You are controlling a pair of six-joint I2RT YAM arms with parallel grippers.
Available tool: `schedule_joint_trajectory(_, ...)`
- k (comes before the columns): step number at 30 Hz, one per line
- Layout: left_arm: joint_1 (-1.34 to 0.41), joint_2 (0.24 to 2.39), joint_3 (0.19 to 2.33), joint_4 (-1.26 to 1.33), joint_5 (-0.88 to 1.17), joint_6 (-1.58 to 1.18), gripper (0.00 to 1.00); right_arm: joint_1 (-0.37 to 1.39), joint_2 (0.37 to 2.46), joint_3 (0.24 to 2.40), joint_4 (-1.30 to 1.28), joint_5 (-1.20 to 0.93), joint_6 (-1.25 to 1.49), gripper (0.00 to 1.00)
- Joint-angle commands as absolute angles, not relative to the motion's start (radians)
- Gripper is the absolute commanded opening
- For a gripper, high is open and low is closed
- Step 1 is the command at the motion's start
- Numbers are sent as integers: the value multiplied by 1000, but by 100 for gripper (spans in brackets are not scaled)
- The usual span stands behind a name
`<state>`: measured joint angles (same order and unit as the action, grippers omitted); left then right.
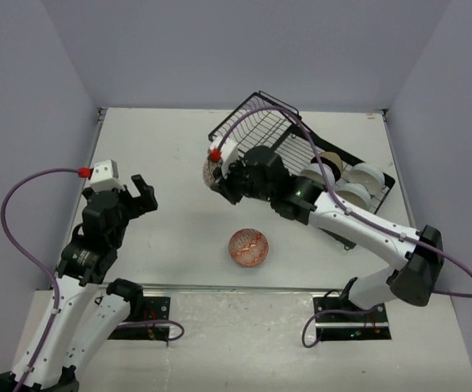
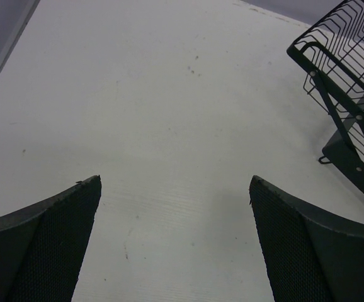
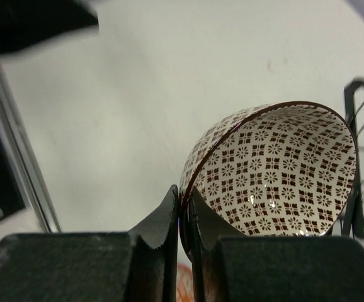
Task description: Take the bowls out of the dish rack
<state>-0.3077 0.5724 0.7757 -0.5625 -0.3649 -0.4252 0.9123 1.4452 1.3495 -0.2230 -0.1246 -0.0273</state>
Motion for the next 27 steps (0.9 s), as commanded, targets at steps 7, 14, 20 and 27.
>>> schedule_joint_trajectory(7, -298, 551, 813, -554, -354, -465, 100, 1179, 1505, 1312, -722, 400, -106, 0)
schedule_joint_trajectory(14, -298, 491, 779, -560, -416, -437, 100, 1253, 1562, 1282, -801, 358, 53, 0)
schedule_joint_trajectory(20, -298, 499, 772, -551, -385, -428, 100, 1304, 1631, 1285, -822, 354, 123, 0)
schedule_joint_trajectory(27, -298, 492, 767, -545, -374, -425, 100, 1312, 1663, 1276, -818, 357, 164, 0)
